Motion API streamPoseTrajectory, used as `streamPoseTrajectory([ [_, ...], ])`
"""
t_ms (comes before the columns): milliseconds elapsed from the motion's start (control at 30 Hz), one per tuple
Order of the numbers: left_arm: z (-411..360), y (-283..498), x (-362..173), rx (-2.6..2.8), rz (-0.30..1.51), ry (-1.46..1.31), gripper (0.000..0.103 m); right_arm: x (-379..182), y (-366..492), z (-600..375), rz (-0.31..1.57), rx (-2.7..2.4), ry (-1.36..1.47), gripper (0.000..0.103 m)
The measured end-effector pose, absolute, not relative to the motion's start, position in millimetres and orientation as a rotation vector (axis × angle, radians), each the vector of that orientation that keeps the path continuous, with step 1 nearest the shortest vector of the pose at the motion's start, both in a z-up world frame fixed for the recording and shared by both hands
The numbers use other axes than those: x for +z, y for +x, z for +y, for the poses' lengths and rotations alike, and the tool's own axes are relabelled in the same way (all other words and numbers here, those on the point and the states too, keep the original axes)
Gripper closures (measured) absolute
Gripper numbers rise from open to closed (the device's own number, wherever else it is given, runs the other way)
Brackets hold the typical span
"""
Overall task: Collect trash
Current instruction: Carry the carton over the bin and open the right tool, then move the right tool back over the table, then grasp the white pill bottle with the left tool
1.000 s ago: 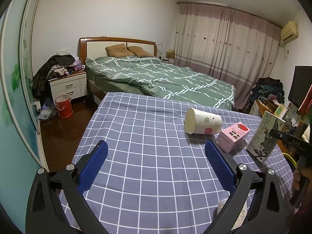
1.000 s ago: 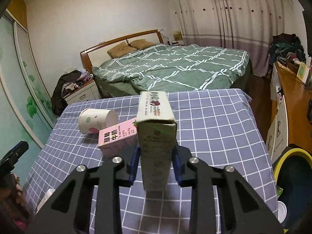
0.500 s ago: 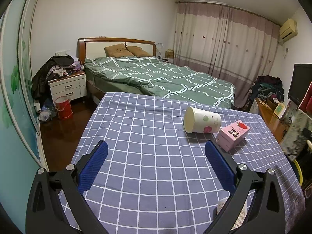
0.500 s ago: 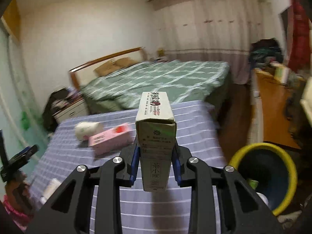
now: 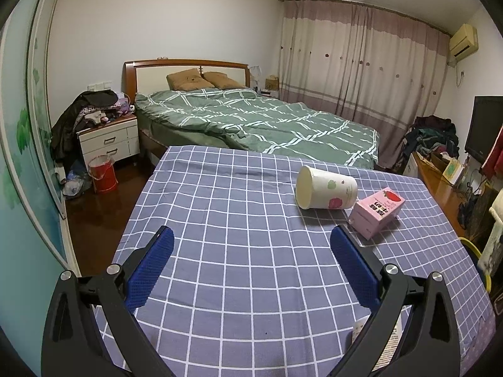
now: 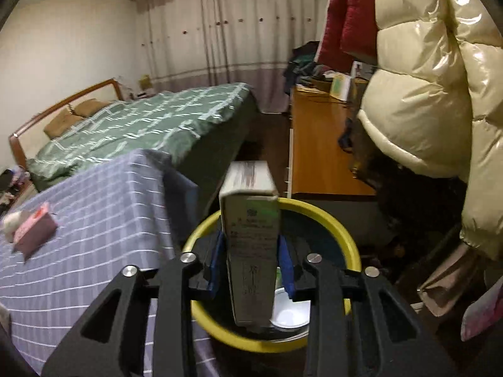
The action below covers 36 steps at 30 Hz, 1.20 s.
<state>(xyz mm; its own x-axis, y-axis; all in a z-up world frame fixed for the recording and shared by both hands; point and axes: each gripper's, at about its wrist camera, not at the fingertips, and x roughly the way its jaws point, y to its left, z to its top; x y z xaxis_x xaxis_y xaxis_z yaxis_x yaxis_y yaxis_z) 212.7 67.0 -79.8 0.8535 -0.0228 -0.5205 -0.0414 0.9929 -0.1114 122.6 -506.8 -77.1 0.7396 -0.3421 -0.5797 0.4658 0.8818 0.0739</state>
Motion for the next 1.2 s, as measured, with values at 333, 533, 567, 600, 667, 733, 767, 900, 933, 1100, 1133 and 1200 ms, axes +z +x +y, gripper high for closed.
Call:
streamPoseTrajectory([
  [333, 63.2, 214.5, -79.9, -0.002, 0.549, -0.102, 0.005, -42.2, 141.1, -449.8, 0.478, -0.331, 0.262, 0.042],
  [533, 62.1, 215.3, -80.1, -0.011, 0.544, -0.089, 0.005, -28.0, 167.5, -377.7, 0.381, -0.174, 0.212, 0.037],
  [567, 61.0, 215.5, -80.5, -0.015, 0.547, -0.085, 0.005, -33.4, 171.0, -367.0, 0.382, -0.168, 0.187, 0.036],
  [600, 59.7, 215.2, -81.0, -0.02, 0.55, -0.081, 0.005, -38.0, 174.6, -359.5, 0.399, -0.163, 0.164, 0.036],
  [667, 56.8, 217.1, -82.8, -0.034, 0.562, -0.073, 0.005, -48.7, 182.7, -349.1, 0.449, -0.137, 0.115, 0.036],
  [733, 51.6, 218.3, -83.4, -0.049, 0.574, -0.06, 0.005, -52.3, 185.0, -346.0, 0.459, -0.14, 0.103, 0.036],
  [767, 48.5, 217.8, -82.7, -0.05, 0.576, -0.05, 0.005, -51.7, 185.4, -346.1, 0.457, -0.143, 0.107, 0.036],
  [900, 31.0, 209.5, -77.6, -0.076, 0.606, -0.005, 0.005, -49.0, 183.8, -352.0, 0.441, -0.154, 0.134, 0.034],
  [933, 24.9, 206.3, -76.9, -0.1, 0.624, 0.004, 0.005, -48.4, 182.8, -354.8, 0.44, -0.153, 0.139, 0.034],
  [1100, -12.1, 185.3, -88.1, -0.206, 0.743, 0.093, 0.005, -45.5, 175.5, -356.5, 0.423, -0.143, 0.161, 0.028],
  [1133, -19.9, 181.9, -90.8, -0.216, 0.758, 0.121, 0.005, -45.1, 174.3, -356.1, 0.42, -0.141, 0.163, 0.027],
  [1200, -31.6, 176.8, -95.5, -0.238, 0.776, 0.159, 0.005, -45.5, 173.4, -355.0, 0.418, -0.135, 0.162, 0.027],
])
